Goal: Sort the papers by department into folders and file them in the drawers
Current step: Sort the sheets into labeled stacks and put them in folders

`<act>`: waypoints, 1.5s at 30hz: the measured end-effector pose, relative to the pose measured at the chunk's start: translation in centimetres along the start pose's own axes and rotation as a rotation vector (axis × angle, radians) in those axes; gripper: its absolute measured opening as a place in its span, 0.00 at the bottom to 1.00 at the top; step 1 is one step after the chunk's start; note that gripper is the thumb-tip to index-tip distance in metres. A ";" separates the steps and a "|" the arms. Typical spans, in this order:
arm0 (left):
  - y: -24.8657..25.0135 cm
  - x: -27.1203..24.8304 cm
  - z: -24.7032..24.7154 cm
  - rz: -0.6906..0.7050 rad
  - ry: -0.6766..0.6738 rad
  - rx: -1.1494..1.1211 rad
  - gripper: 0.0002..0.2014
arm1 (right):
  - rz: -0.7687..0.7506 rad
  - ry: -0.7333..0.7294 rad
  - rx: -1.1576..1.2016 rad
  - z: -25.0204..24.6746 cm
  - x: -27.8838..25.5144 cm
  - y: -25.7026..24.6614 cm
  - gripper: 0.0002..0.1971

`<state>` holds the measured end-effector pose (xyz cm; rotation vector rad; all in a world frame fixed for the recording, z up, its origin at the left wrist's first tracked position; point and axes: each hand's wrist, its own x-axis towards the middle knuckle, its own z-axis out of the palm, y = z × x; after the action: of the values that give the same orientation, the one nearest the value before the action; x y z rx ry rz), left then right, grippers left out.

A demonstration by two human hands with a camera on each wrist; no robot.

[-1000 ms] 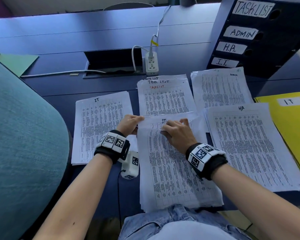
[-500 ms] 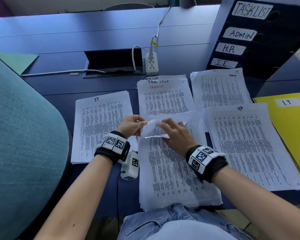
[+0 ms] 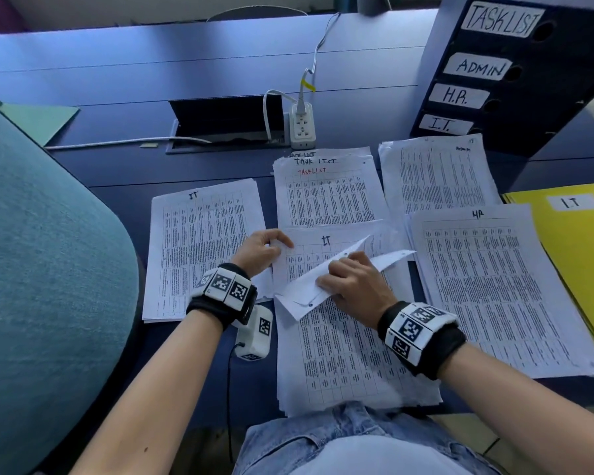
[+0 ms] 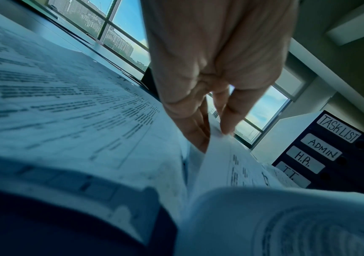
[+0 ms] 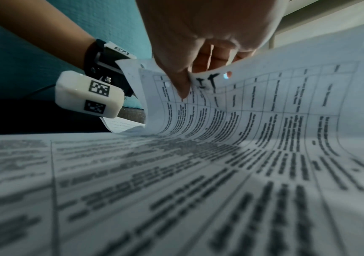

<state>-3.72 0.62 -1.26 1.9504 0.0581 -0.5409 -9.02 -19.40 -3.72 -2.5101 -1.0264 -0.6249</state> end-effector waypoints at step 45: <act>-0.3 -0.2 2.4 0.276 0.115 0.339 0.10 | 0.493 -0.563 0.013 -1.0 2.8 0.1 0.47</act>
<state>-4.82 -1.29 -2.22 2.2708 -0.2417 -0.2669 -7.44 -18.40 -1.45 -2.8356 -0.5083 0.2441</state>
